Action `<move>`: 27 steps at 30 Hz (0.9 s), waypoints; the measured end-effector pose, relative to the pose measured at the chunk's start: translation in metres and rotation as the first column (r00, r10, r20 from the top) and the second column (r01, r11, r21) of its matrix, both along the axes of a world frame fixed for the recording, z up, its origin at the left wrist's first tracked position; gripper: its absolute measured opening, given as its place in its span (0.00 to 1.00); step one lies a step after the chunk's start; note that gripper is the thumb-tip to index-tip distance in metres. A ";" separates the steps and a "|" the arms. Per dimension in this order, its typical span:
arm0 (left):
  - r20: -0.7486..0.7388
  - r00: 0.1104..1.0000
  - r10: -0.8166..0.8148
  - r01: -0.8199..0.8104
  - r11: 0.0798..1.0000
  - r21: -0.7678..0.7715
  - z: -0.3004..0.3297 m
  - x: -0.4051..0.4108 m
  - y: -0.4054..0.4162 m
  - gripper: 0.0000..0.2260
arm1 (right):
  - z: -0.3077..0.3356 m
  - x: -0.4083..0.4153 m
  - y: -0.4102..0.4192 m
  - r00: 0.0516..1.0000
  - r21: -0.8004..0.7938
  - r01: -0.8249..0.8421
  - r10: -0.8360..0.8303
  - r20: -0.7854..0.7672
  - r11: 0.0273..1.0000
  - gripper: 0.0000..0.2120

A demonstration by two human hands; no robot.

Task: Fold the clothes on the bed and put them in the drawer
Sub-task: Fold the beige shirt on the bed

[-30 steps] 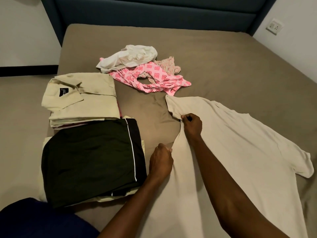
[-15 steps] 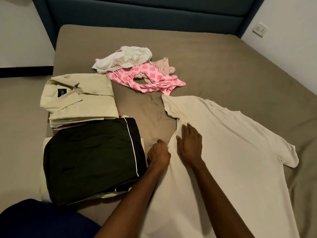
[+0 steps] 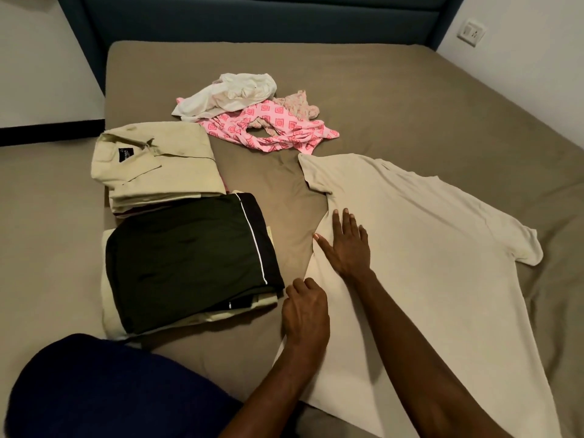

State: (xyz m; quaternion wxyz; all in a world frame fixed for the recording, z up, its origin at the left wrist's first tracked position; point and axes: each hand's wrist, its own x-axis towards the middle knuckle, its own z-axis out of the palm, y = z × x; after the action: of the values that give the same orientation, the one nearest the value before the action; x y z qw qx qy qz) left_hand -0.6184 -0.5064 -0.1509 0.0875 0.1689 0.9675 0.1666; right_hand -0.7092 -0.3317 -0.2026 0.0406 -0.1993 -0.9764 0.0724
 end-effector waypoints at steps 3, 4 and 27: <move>-0.026 0.999 0.047 -0.047 0.999 0.021 -0.005 0.000 -0.010 0.17 | 0.002 0.002 0.000 1.000 -0.016 -0.003 0.003 -0.001 1.000 0.42; -0.046 0.997 0.064 -0.063 0.998 0.009 -0.007 0.001 -0.014 0.16 | 0.002 0.004 0.000 1.000 -0.013 -0.002 0.002 -0.003 1.000 0.42; 0.218 0.976 -0.013 -0.064 0.937 0.345 -0.017 -0.014 -0.071 0.24 | 0.010 0.019 -0.035 0.997 -0.053 0.077 -0.076 0.020 0.996 0.45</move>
State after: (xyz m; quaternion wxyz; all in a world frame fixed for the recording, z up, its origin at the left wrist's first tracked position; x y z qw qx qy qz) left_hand -0.6321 -0.5774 -0.1676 0.1588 0.1499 0.9093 0.3543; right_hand -0.6900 -0.3664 -0.1921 0.0290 -0.2384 -0.9660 0.0954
